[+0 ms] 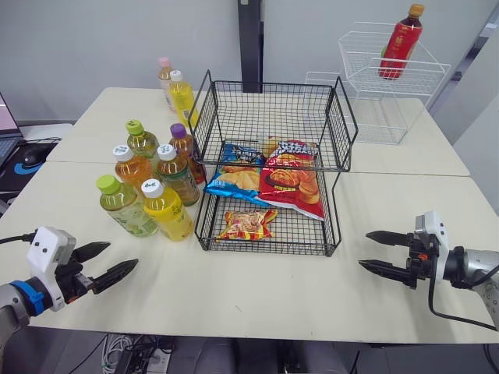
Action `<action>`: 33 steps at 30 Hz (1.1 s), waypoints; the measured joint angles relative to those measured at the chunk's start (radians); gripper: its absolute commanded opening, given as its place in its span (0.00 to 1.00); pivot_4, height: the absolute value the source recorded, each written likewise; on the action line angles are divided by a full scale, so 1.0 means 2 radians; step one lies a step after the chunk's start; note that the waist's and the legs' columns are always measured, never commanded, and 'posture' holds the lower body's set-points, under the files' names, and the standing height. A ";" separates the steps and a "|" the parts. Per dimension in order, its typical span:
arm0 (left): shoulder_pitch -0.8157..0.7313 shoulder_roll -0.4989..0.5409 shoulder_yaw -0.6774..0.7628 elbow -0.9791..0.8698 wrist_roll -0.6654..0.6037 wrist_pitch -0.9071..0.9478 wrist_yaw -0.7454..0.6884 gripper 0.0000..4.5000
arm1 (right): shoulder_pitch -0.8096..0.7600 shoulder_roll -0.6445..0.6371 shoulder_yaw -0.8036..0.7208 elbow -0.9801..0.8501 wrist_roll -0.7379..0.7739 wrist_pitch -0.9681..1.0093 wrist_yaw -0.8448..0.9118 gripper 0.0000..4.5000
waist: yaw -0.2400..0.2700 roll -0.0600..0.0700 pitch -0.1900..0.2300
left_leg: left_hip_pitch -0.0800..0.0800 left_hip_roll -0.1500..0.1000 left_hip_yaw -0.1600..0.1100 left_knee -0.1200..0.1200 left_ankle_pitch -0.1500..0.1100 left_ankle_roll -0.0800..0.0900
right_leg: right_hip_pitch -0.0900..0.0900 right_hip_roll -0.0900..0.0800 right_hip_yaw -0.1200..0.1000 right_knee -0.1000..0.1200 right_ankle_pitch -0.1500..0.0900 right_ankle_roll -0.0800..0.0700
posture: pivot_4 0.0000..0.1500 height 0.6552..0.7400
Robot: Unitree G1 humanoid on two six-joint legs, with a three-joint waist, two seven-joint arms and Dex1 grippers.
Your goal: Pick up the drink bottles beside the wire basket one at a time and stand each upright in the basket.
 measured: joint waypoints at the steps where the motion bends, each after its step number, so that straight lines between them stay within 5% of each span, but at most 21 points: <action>1: 0.000 0.000 0.000 0.000 0.000 0.000 0.000 0.99 | 0.000 0.000 0.000 0.000 0.000 0.000 0.000 1.00 | 0.000 0.000 0.000 | 0.000 0.000 0.000 0.000 0.000 0.000 | 0.000 0.000 0.000 0.000 0.000 0.000 | 1.00 1.00; 33: -0.011 -0.019 0.001 0.020 0.002 -0.012 0.024 0.99 | -0.009 0.025 -0.019 -0.019 0.000 -0.016 -0.056 1.00 | -0.003 0.000 0.000 | 0.000 0.000 0.000 0.000 0.000 0.000 | 0.000 0.000 0.000 0.001 0.000 0.000 | 1.00 1.00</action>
